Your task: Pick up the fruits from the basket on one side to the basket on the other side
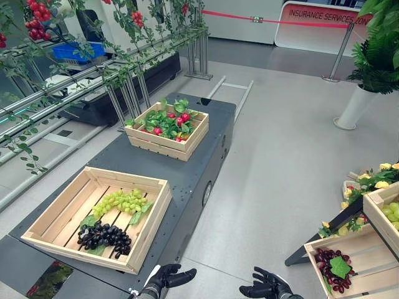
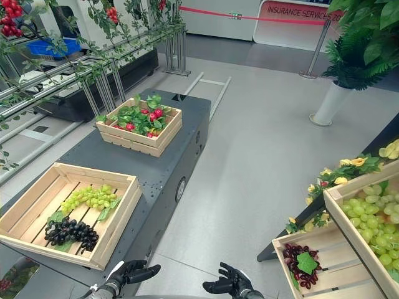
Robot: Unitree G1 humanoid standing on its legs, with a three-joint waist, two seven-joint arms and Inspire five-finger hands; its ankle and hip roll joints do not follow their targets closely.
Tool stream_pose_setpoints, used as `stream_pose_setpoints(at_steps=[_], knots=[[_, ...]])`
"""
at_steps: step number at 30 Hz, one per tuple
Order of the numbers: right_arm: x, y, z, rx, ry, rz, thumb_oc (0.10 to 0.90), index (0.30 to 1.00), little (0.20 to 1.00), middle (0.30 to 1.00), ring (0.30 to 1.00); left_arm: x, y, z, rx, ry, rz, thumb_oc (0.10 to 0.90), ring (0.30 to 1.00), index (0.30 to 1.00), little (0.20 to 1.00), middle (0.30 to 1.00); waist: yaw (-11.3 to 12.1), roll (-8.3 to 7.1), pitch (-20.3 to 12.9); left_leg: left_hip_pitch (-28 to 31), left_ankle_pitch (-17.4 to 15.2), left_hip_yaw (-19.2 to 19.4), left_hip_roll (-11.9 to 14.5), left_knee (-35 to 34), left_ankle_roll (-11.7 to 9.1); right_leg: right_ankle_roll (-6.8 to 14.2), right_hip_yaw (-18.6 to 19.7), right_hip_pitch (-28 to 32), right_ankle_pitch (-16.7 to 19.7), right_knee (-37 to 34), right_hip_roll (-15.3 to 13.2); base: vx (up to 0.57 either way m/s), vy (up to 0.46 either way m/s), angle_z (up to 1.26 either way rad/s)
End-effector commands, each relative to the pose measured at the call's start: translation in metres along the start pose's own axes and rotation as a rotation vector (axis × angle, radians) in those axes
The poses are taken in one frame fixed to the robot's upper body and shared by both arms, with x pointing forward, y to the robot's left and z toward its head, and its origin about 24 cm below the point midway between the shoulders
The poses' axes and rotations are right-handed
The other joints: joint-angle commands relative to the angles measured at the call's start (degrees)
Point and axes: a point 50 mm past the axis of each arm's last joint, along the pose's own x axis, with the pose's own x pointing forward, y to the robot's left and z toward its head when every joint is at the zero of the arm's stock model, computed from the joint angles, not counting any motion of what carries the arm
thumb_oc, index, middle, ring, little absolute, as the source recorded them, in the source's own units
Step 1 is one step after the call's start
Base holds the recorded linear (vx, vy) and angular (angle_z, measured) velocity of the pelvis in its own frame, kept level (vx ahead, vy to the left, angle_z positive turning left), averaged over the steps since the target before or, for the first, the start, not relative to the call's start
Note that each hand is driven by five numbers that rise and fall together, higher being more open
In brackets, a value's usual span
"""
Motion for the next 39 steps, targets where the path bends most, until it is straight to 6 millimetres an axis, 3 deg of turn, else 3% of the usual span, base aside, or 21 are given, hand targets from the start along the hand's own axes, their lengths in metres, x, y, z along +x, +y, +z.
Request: stream_pose_setpoints(at_steps=[1, 20, 21, 24, 25, 29, 31, 33, 34, 39], knots=[[0.010, 0.008, 0.033, -0.110, -0.069, 0.047, 0.800, 0.900, 0.900, 0.900, 0.900, 0.011, -0.017, 0.037, 0.017, -0.110, -0.051, 0.800, 0.900, 0.900, 0.900, 0.900, 0.8, 0.61, 2.8, 0.8, -4.4, 0.9, -1.1, 0.5, 1.5, -2.5, -1.7, 2.1, -1.7, 0.4, 0.4, 0.00, 0.000, 0.00], [0.011, 0.011, 0.030, -0.163, -0.025, 0.042, 0.800, 0.900, 0.900, 0.900, 0.900, 0.010, -0.018, 0.046, 0.007, -0.170, -0.050, 0.800, 0.900, 0.900, 0.900, 0.900, 1.4, 1.08, 2.6, 0.7, -4.5, 0.3, -1.5, 0.5, 1.6, -2.5, -2.3, 2.6, -2.1, 0.4, -0.1, 0.00, -0.002, 0.01], [0.012, 0.011, 0.030, -0.166, -0.024, 0.041, 0.800, 0.900, 0.900, 0.900, 0.900, 0.010, -0.017, 0.051, 0.030, -0.215, -0.042, 0.800, 0.900, 0.900, 0.900, 0.900, 1.4, 1.15, 2.6, 0.7, -4.5, 0.3, -1.6, 0.5, 1.7, -2.5, -2.4, 2.6, -2.0, 0.4, -0.1, 0.00, 0.000, 0.00], [0.011, 0.008, 0.034, -0.175, -0.027, 0.039, 0.800, 0.900, 0.900, 0.900, 0.900, 0.005, -0.001, 0.090, -0.246, -0.478, -0.059, 0.800, 0.900, 0.900, 0.900, 0.900, 1.6, 1.74, 3.0, 0.7, -4.5, -0.3, -2.0, 0.5, 1.7, -2.6, -2.5, 2.8, -2.1, 0.4, -0.2, 0.05, -0.004, 0.04], [0.010, 0.005, 0.035, -0.165, -0.029, 0.035, 0.800, 0.900, 0.900, 0.900, 0.900, -0.001, 0.012, 0.111, -0.346, -0.614, -0.040, 0.800, 0.900, 0.900, 0.900, 0.900, 2.2, 1.93, 3.2, 0.7, -4.6, -0.5, -2.1, 0.5, 1.8, -2.6, -2.6, 2.9, -2.2, 0.4, -0.3, 0.06, -0.001, 0.07], [0.009, 0.002, 0.034, -0.165, -0.022, 0.038, 0.800, 0.900, 0.900, 0.900, 0.900, -0.016, 0.033, 0.133, -0.490, -0.802, 0.029, 0.800, 0.900, 0.900, 0.900, 0.900, 3.4, 2.02, 3.6, 0.7, -4.6, -0.9, -2.3, 0.5, 2.0, -3.0, -3.0, 2.9, -2.3, 0.4, -0.4, 0.05, 0.009, 0.09], [0.007, -0.002, 0.031, -0.144, -0.020, 0.038, 0.800, 0.900, 0.900, 0.900, 0.900, -0.029, 0.057, 0.144, -0.677, -0.939, 0.129, 0.800, 0.900, 0.900, 0.900, 0.900, 4.2, 2.07, 4.0, 0.7, -3.9, 0.3, -2.1, 0.5, 1.8, -3.4, -3.7, 3.3, -2.3, 0.4, -0.5, 0.07, 0.065, 0.03], [0.005, -0.002, 0.027, -0.098, -0.033, 0.033, 0.800, 0.900, 0.900, 0.900, 0.900, -0.036, 0.067, 0.154, -0.723, -1.012, 0.144, 0.800, 0.900, 0.900, 0.900, 0.900, 4.2, 2.10, 4.5, 0.6, -3.4, 2.5, -2.3, 0.5, 1.1, -2.9, -5.2, 4.1, -2.6, 0.6, -0.8, 0.07, 0.118, 0.20], [0.005, -0.002, 0.030, -0.075, -0.053, 0.022, 0.800, 0.900, 0.900, 0.900, 0.900, -0.042, 0.072, 0.170, -0.702, -1.076, 0.154, 0.800, 0.900, 0.900, 0.900, 0.900, 4.1, 2.18, 5.1, -0.2, -2.8, 3.7, -2.4, 0.5, 0.5, -2.9, -7.1, 4.2, -3.3, 1.6, -1.3, 0.04, 0.138, 0.41], [0.006, -0.010, 0.039, -0.120, -0.066, -0.014, 0.800, 0.900, 0.900, 0.900, 0.900, -0.059, 0.096, 0.196, -0.596, -1.149, 0.380, 0.800, 0.900, 0.900, 0.900, 0.900, 4.9, 2.91, 4.8, -1.3, -3.3, -0.4, -3.6, 0.5, 1.9, -2.7, -7.9, 2.7, -4.6, 5.2, -2.7, 0.08, 0.240, 0.82]])
